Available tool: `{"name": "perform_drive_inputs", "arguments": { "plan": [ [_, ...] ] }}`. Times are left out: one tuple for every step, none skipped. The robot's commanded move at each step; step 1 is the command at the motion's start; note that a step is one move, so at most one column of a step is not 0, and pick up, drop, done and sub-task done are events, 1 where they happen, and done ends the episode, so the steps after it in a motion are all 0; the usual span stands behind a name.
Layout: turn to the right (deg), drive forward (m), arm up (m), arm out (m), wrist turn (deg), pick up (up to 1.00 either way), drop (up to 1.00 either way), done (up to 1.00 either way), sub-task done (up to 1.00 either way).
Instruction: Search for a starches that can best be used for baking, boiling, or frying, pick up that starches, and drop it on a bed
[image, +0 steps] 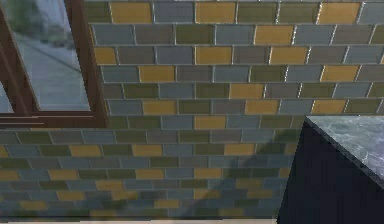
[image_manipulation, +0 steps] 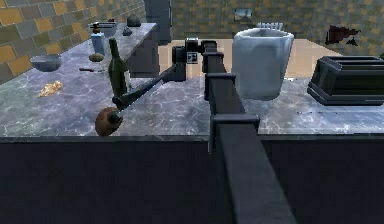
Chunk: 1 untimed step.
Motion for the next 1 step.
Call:
{"name": "perform_drive_inputs", "arguments": {
  "plan": [
    [0.0, 0.0, 0.0, 0.0, -27.0, 0.0, 0.0, 0.0, 0.0]
  ]
}}
